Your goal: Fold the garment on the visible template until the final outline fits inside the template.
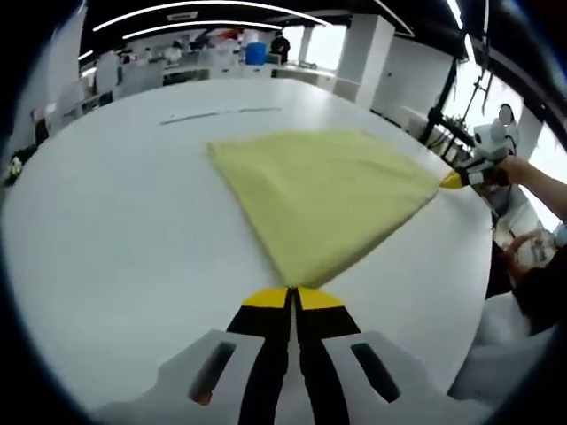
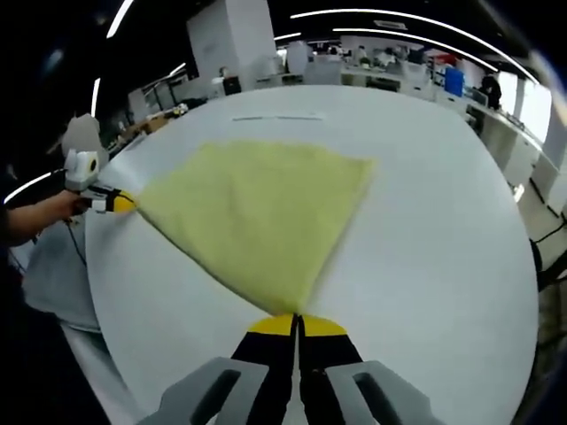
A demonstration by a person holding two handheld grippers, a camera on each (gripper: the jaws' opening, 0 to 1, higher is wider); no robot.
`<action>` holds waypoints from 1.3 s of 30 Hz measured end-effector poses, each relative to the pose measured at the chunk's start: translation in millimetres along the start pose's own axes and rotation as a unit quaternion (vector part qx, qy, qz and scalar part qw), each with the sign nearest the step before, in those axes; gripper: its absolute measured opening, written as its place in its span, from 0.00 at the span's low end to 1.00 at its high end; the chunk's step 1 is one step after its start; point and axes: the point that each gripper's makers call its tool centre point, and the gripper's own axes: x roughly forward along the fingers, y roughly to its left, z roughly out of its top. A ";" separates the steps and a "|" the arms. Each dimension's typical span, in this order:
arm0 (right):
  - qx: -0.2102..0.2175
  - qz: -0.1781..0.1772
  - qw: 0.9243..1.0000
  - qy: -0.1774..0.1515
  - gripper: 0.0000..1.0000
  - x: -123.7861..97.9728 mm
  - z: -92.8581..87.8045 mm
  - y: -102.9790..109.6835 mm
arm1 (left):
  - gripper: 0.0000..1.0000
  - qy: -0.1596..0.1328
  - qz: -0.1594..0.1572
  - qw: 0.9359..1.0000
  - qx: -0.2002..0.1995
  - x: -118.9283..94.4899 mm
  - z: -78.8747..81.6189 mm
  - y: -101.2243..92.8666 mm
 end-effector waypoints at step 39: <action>0.025 0.002 0.999 -0.023 0.21 -8.8 5.3 0.2 | 0.28 -0.010 0.013 1.000 0.006 -12.7 -1.0 4.3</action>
